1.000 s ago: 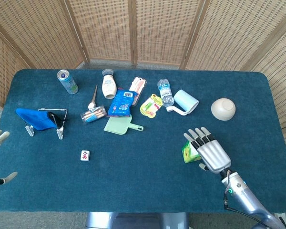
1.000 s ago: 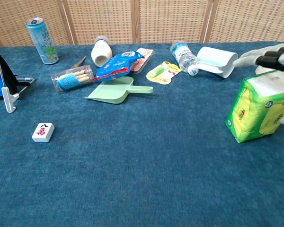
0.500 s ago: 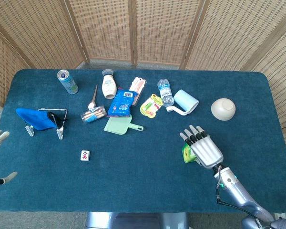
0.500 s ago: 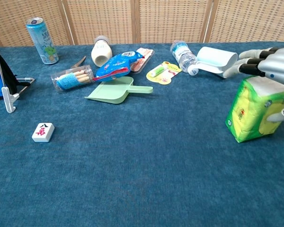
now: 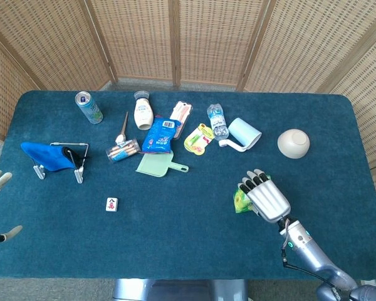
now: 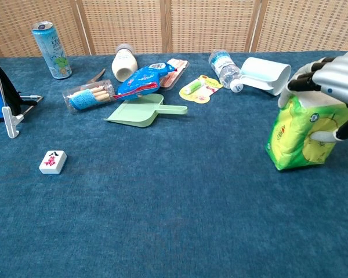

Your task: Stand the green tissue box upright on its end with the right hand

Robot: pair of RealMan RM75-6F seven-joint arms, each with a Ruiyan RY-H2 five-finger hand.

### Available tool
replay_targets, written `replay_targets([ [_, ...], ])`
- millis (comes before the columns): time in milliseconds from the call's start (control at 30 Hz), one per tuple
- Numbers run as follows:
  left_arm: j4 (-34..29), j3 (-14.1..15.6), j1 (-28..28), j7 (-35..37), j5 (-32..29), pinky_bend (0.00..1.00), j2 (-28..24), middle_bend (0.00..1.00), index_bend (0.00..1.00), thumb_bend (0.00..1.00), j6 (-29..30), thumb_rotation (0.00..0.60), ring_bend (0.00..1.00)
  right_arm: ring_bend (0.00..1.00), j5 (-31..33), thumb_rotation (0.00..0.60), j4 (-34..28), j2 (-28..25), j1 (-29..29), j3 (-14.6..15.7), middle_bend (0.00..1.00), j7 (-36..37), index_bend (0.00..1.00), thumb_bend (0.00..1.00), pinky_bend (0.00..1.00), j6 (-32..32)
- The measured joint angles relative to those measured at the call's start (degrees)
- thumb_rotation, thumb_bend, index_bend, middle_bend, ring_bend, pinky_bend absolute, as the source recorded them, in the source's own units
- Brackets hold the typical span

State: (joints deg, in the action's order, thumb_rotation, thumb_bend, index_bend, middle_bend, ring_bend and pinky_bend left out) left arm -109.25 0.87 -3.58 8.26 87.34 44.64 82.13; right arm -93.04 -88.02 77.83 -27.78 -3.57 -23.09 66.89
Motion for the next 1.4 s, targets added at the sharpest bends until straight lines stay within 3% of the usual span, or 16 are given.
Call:
replay_targets([
  [333,-0.21,0.12,0.02,-0.23,0.17,0.00,0.05,0.00,0.00,0.04,-0.04,0.600,0.00,0.23,-2.47,0.600,0.33,1.86,-0.39,-0.61,0.38,18.11,0.44,0.31,0.27,4.98],
  [500,-0.22,0.16,-0.06,-0.40,0.17,0.00,0.11,0.00,0.00,0.04,-0.24,0.600,0.00,0.23,-0.29,0.600,0.55,5.78,-0.59,-1.81,0.38,24.50,0.44,0.32,0.27,5.97],
  [800,-0.44,0.18,-0.32,-0.99,0.07,0.00,0.27,0.00,0.00,0.04,-0.73,0.600,0.00,0.23,7.06,0.600,1.45,14.34,0.27,-4.09,0.38,27.26,0.44,0.37,0.27,6.65],
  [1133,-0.32,0.15,-0.33,-0.68,0.01,0.00,0.20,0.00,0.00,0.04,-0.69,0.600,0.00,0.23,9.11,0.600,10.91,20.09,2.31,-5.04,0.38,28.64,0.44,0.37,0.27,10.01],
  [1267,-0.45,0.15,-0.29,-0.86,-0.06,0.00,0.21,0.00,0.00,0.04,-0.60,0.600,0.00,0.20,7.58,0.600,12.61,20.04,3.10,-4.10,0.34,32.05,0.36,0.34,0.26,11.26],
  [1400,-0.54,0.17,-0.28,-0.97,-0.06,0.00,0.22,0.00,0.00,0.04,-0.61,0.600,0.00,0.09,5.05,0.600,13.93,18.62,3.70,-1.79,0.19,36.03,0.21,0.32,0.19,11.54],
])
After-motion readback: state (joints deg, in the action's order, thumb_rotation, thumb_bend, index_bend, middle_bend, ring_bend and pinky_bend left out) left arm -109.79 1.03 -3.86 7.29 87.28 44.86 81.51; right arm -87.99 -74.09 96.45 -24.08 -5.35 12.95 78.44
